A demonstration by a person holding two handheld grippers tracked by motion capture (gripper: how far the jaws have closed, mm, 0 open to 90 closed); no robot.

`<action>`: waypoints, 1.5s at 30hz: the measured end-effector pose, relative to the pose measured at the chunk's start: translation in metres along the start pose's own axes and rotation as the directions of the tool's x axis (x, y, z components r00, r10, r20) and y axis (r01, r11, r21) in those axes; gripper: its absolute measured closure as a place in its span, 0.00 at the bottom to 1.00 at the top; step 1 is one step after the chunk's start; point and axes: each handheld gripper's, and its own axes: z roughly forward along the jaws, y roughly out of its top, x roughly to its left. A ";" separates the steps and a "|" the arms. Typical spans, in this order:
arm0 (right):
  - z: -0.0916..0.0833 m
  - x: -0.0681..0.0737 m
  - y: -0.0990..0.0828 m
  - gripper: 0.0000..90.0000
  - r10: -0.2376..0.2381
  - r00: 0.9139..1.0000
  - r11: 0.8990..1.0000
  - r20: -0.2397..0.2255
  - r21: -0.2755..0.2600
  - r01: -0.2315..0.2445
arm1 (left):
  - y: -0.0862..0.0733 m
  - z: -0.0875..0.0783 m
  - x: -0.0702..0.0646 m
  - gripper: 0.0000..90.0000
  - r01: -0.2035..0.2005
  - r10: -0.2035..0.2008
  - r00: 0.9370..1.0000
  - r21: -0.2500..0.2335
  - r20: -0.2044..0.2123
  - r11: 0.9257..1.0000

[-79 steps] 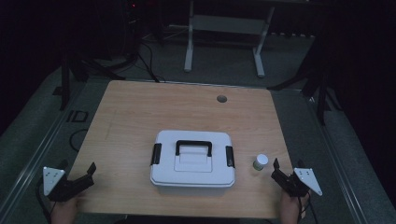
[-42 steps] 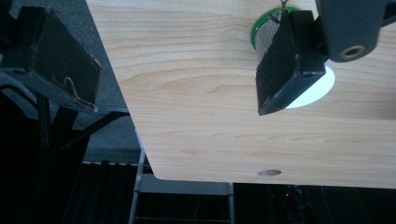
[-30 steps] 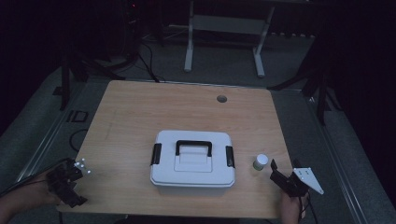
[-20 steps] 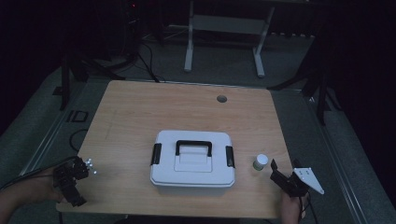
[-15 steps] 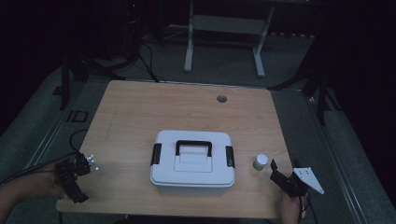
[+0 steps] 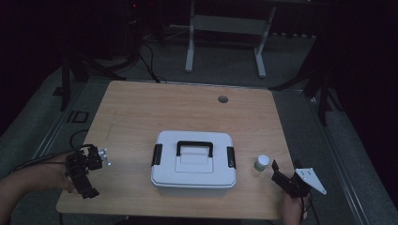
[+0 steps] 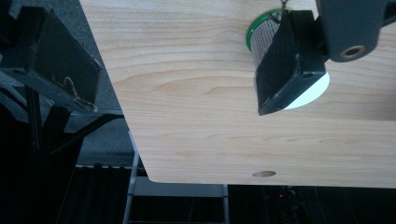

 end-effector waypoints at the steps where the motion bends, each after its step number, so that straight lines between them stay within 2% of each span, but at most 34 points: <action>1: 0.000 0.000 0.000 0.15 -0.001 1.000 1.000 -0.001 -0.001 0.001 | 0.003 -0.003 0.000 0.07 -0.004 0.004 1.000 -0.004 0.006 1.000; 9: 0.000 0.000 0.000 0.15 -0.005 1.000 1.000 -0.007 0.001 0.005 | 0.030 -0.021 -0.005 0.08 -0.059 0.059 0.998 -0.023 0.010 0.998; 10: 0.000 0.000 0.000 0.15 -0.005 1.000 1.000 -0.008 0.001 0.005 | 0.038 -0.027 -0.005 0.08 -0.082 0.082 0.997 -0.028 0.003 0.996; 13: 0.000 0.000 0.000 0.15 0.001 1.000 1.000 -0.012 0.001 -0.001 | 0.045 -0.033 -0.005 0.12 -0.096 0.096 0.995 -0.029 -0.004 0.995; 14: 0.000 -0.001 0.000 0.15 0.002 1.000 1.000 -0.014 0.001 -0.002 | 0.052 -0.038 -0.005 0.12 -0.104 0.104 0.994 -0.026 -0.020 0.994; 19: 0.000 -0.001 0.000 0.15 0.000 1.000 1.000 -0.018 0.002 0.000 | 0.072 -0.051 -0.010 0.12 -0.152 0.152 0.988 -0.036 -0.008 0.988; 21: 0.000 -0.001 0.000 0.15 0.001 1.000 1.000 -0.021 0.003 -0.001 | 0.076 -0.053 -0.011 0.13 -0.160 0.159 0.987 -0.034 -0.020 0.987; 22: 0.000 -0.001 0.000 0.15 0.001 1.000 1.000 -0.024 0.003 -0.001 | 0.084 -0.056 -0.012 0.13 -0.177 0.177 0.984 -0.040 -0.009 0.983; 23: 0.000 -0.001 0.000 0.15 0.001 1.000 1.000 -0.024 0.003 -0.001 | 0.088 -0.058 -0.012 0.13 -0.182 0.181 0.983 -0.041 -0.021 0.982; 25: 0.000 -0.001 0.000 0.15 0.002 1.000 1.000 -0.025 0.002 -0.002 | 0.094 -0.060 -0.013 0.14 -0.198 0.198 0.980 -0.046 -0.004 0.979; 26: 0.000 -0.001 0.000 0.15 0.002 1.000 1.000 -0.026 0.002 -0.002 | 0.098 -0.062 -0.015 0.15 -0.209 0.209 0.978 -0.041 -0.014 0.977; 27: 0.000 -0.001 0.000 0.15 0.002 1.000 1.000 -0.027 0.002 -0.002 | 0.101 -0.063 -0.015 0.15 -0.219 0.219 0.976 -0.040 -0.007 0.975; 32: 0.000 -0.001 0.000 0.15 0.004 1.000 1.000 -0.031 0.002 -0.004 | 0.115 -0.064 -0.017 0.15 -0.243 0.244 0.970 -0.035 0.004 0.969; 33: 0.000 -0.001 0.000 0.15 0.005 0.999 1.000 -0.032 0.002 -0.005 | 0.123 -0.064 -0.018 0.15 -0.256 0.257 0.966 -0.031 0.012 0.966; 38: 0.000 -0.001 0.000 0.15 0.006 0.999 1.000 -0.036 0.003 -0.005 | 0.143 -0.066 -0.021 0.15 -0.288 0.288 0.958 -0.020 -0.008 0.957; 45: 0.000 -0.002 0.000 0.15 0.007 0.999 1.000 -0.039 0.002 -0.007 | 0.164 -0.070 -0.023 0.15 -0.314 0.314 0.949 -0.027 0.007 0.949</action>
